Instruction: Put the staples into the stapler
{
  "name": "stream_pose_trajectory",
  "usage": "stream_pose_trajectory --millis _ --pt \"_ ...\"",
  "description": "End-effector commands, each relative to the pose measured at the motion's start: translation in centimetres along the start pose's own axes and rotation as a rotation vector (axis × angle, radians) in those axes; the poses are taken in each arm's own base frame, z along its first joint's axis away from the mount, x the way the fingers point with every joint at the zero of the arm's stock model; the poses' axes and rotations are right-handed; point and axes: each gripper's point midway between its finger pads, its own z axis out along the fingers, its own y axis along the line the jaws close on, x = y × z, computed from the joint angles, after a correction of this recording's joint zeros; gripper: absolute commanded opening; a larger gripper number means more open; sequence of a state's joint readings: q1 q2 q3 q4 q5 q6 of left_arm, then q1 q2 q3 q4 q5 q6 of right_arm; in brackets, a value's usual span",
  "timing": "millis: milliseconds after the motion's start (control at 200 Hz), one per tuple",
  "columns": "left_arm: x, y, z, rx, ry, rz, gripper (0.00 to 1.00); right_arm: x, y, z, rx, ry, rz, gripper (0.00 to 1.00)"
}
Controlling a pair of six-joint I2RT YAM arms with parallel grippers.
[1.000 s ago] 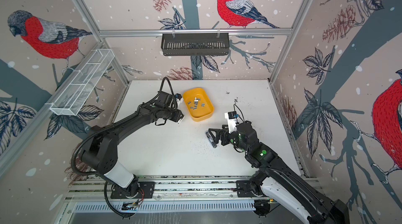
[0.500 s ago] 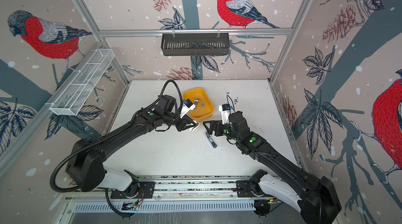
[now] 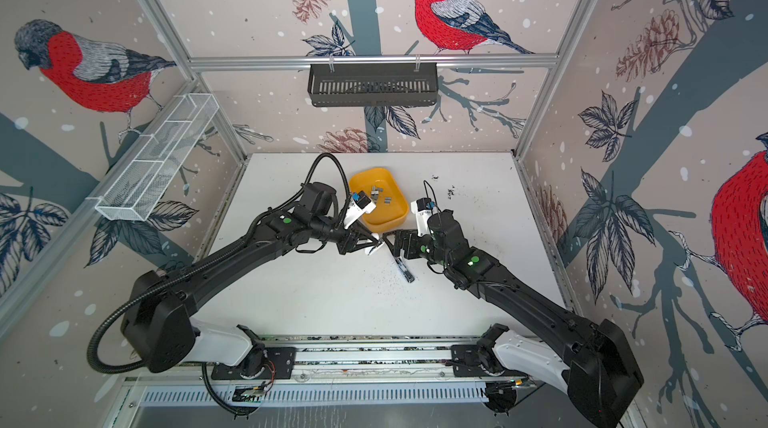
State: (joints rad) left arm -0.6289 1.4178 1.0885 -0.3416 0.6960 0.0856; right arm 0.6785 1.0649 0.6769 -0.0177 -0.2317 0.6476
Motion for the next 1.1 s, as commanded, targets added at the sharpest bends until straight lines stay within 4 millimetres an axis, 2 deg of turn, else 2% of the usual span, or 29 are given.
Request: stream_pose_trajectory --millis 0,575,876,1091 --pt "-0.9 -0.6 -0.3 0.023 -0.032 0.050 0.11 -0.4 0.0 0.2 0.003 -0.016 -0.019 0.93" --pt "-2.0 -1.3 -1.4 0.067 -0.094 0.046 0.08 2.3 -2.0 0.5 0.067 0.033 0.007 0.93" --pt "-2.3 -1.1 -1.9 0.068 -0.116 0.045 0.05 2.9 -2.1 0.9 0.067 0.041 0.011 0.93" --pt "-2.5 -1.1 -2.1 0.076 -0.128 0.035 0.04 3.6 -1.4 1.2 0.041 0.066 -0.020 0.94"
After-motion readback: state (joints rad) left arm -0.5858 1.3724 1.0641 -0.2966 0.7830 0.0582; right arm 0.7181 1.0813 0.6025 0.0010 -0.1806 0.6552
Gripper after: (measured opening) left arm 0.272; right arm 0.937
